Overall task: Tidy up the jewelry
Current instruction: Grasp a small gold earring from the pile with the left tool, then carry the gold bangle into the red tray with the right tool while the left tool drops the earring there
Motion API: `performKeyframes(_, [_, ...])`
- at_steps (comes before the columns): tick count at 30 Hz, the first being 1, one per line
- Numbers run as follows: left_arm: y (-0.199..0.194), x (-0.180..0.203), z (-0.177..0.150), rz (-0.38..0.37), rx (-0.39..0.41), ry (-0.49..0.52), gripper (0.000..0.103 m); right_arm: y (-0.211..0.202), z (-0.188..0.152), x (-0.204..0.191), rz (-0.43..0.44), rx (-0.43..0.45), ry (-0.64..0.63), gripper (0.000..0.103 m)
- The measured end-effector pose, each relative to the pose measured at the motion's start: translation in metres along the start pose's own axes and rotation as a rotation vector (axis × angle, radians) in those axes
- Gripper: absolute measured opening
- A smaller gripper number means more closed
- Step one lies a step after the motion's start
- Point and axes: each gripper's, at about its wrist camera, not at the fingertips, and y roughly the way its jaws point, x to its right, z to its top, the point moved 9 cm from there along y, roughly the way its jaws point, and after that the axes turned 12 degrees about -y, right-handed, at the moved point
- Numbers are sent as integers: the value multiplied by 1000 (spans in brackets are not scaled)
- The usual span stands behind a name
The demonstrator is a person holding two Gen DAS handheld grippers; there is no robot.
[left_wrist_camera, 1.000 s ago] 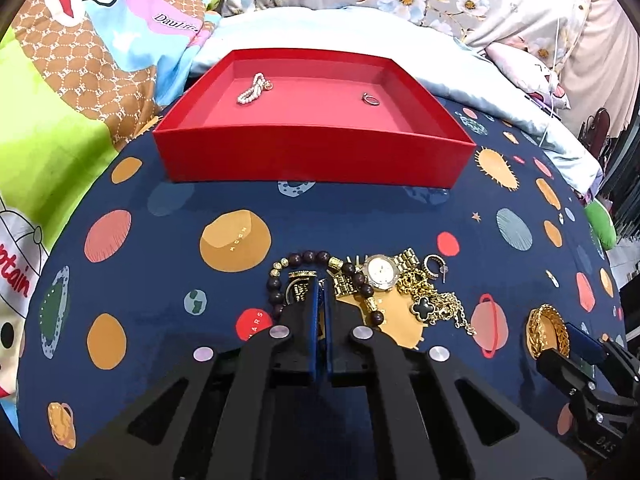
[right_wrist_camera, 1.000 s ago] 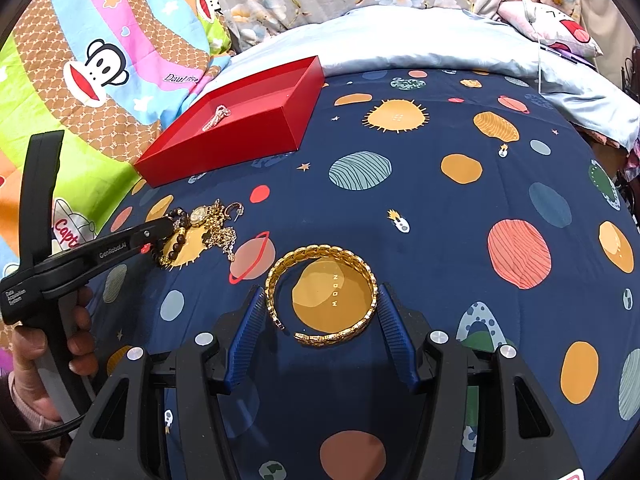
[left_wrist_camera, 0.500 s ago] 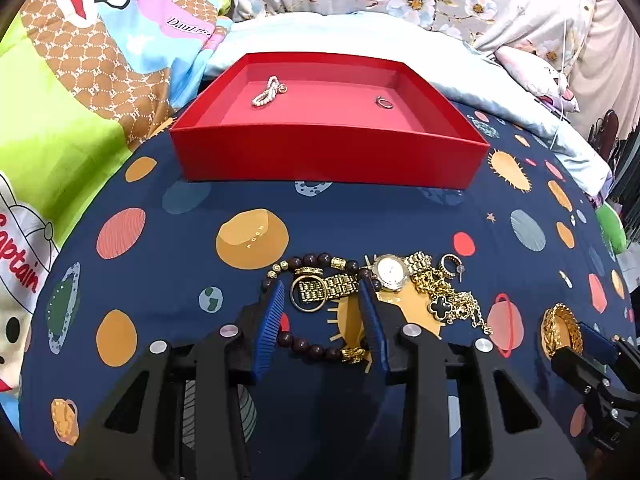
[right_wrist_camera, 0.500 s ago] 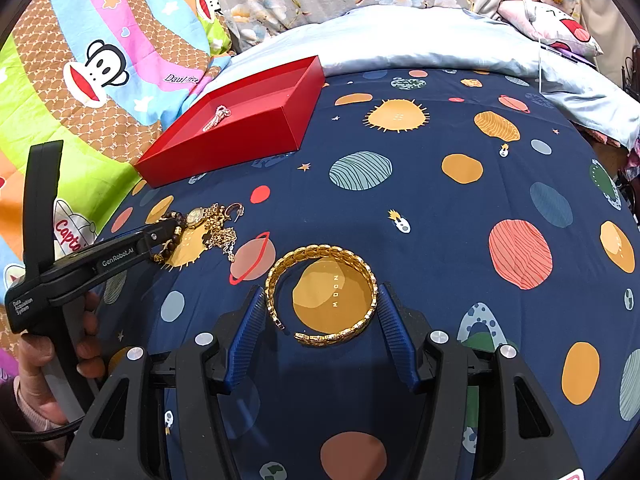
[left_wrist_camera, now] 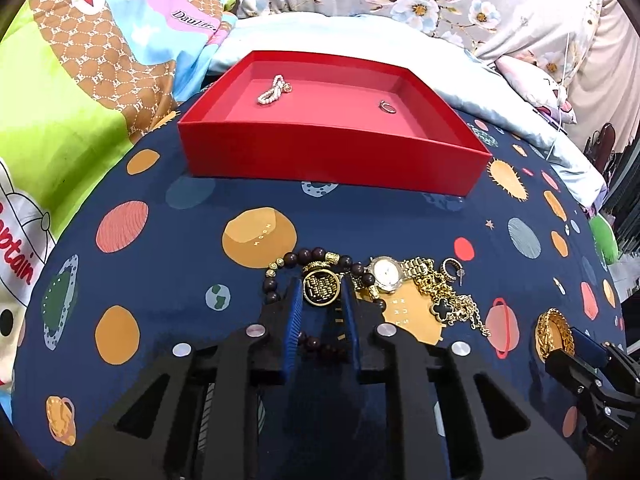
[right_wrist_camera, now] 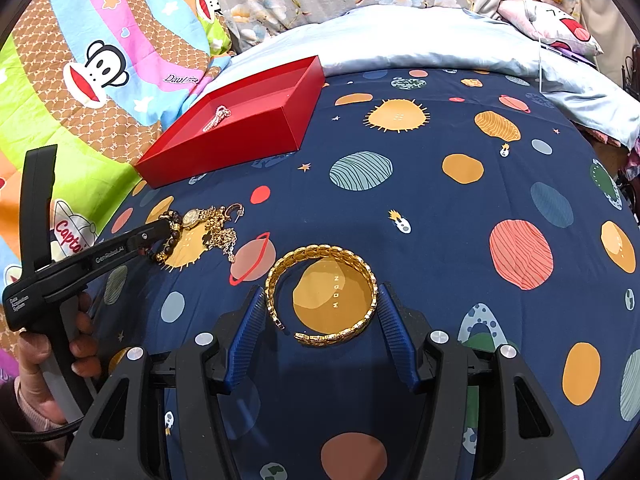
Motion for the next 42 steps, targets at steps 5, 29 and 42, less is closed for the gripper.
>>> performKeyframes(5, [-13, 2, 5, -19, 17, -13, 18, 0, 1, -1, 6, 7, 3, 57])
performKeyframes(29, [-75, 17, 62, -117, 134, 4, 18, -19, 114, -55, 77, 158, -147, 57])
performKeyframes(42, [-18, 10, 150, -107, 188, 16, 18, 74, 208, -54, 98, 129, -145, 57])
